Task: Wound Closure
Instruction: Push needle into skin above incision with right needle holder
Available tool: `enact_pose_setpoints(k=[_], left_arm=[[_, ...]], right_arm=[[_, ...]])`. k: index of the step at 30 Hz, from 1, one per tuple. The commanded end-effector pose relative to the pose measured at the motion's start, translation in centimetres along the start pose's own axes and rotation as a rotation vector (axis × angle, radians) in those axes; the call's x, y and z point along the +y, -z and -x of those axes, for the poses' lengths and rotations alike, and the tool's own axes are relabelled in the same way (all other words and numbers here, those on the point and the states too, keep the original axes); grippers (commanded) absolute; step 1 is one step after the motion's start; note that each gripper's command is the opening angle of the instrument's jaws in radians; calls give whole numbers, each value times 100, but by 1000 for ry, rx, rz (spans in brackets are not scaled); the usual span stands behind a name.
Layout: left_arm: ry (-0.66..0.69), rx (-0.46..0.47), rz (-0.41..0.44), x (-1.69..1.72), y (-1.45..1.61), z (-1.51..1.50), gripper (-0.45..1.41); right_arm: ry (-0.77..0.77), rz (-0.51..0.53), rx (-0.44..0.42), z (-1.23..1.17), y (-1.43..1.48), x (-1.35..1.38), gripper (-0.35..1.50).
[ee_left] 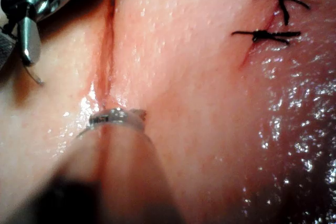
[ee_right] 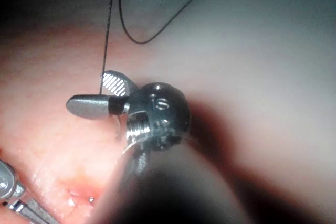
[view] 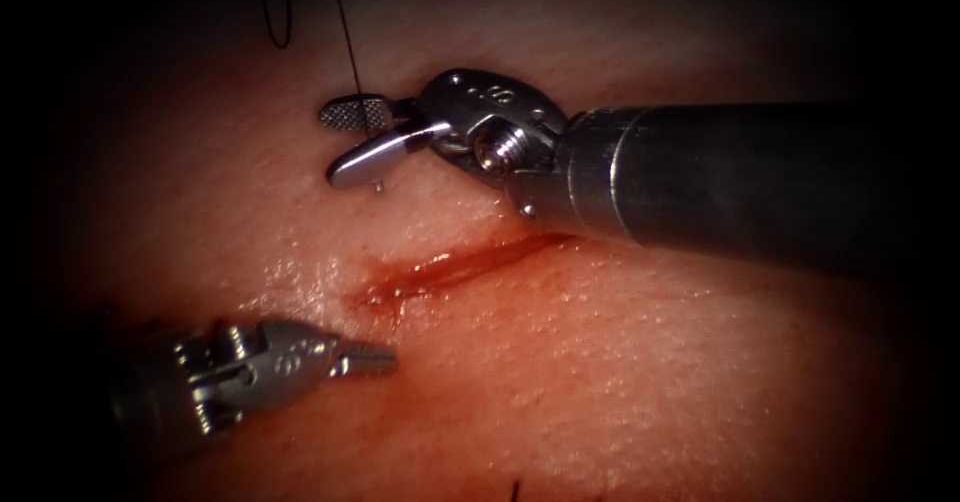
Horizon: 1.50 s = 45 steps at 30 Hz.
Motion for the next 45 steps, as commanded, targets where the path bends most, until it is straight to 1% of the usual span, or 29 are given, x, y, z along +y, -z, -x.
enact_pose_setpoints(k=[1, 5, 8, 10, 16, 21, 24, 27, 28, 29, 30, 31, 32, 34, 36, 41, 45], left_arm=[[0, 3, 1, -2, -8, -2, -45], [0, 0, 1, -2, -9, -2, -45], [0, 2, 4, -2, -9, -2, -45], [-1, -1, 5, -2, -9, -2, -45], [-1, 1, 7, -2, -9, -2, -45], [-1, 0, 7, -2, -10, -2, -45], [-1, 0, 7, -2, -10, -3, -45], [-1, -2, 8, -2, -10, -2, -45], [-1, -2, 8, -2, -10, -2, -45], [-1, -2, 8, -2, -10, -2, -45], [-1, -1, 11, -2, -10, -2, -45], [-1, -1, 11, -2, -10, -2, -45], [-2, -1, 11, -1, -9, -2, -45], [-2, -3, 13, -1, -9, -2, -45], [-3, -3, 13, -1, -9, -2, -45], [-2, -3, 13, -1, -9, -2, -45], [-2, -3, 12, -1, -9, -2, -45]], right_arm=[[19, 15, -8, 2, -3, 9, 120], [60, 69, -20, 9, 5, 4, 121], [86, 95, -29, 15, 4, 0, 121], [118, 108, -42, 19, 3, -3, 120], [139, 123, -53, 29, 0, -9, 118], [168, 145, -46, 28, -2, -16, 111], [178, 161, -31, 23, -3, -19, 99], [180, 169, -10, 15, -3, -18, 94], [187, 172, -8, 11, -3, -17, 84], [184, 173, -8, 9, -3, -17, 63], [183, 175, -8, 8, -3, -17, 21], [182, 183, -9, 8, -2, -17, -30], [181, 203, -24, 9, -4, -18, -35], [167, 215, -66, 10, -6, -18, -35], [141, 176, -98, 11, -8, -17, -35], [74, 99, -118, 12, -14, -11, -35], [69, 61, -110, 5, -23, 0, -35]])
